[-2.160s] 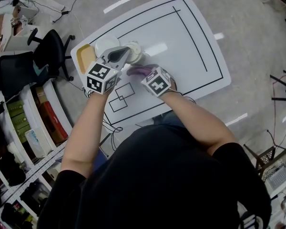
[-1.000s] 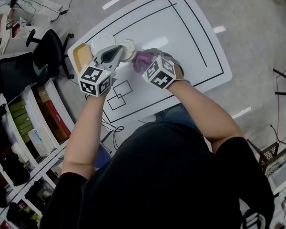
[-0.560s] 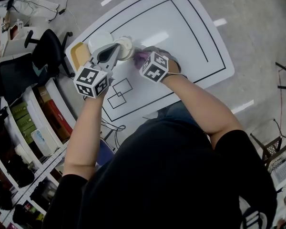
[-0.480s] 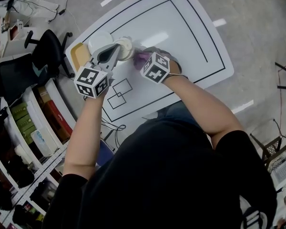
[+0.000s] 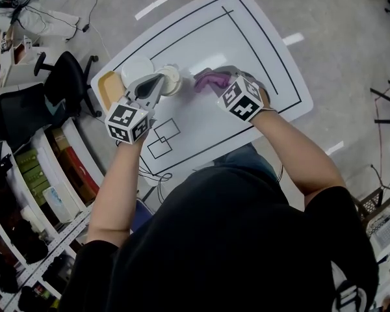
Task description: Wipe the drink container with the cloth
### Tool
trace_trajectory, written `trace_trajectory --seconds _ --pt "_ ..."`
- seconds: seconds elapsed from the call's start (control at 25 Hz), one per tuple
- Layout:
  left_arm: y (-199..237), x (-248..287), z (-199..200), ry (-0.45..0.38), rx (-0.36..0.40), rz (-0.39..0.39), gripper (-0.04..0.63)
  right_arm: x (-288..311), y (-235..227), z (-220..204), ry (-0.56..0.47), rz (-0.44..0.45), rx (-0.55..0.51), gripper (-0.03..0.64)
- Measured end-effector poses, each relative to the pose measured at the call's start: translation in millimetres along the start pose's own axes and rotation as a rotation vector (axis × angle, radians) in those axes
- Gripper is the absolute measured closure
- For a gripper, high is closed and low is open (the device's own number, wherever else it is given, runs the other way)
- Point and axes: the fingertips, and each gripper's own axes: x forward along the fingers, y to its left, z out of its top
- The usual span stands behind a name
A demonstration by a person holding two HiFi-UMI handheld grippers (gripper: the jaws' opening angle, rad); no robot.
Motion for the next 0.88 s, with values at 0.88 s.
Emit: trace_trajectory --seconds 0.88 --pt "10.0 3.0 -1.5 -0.042 -0.010 0.004 0.574 102.6 -3.3 27.8 -0.004 0.096 -0.051 0.548"
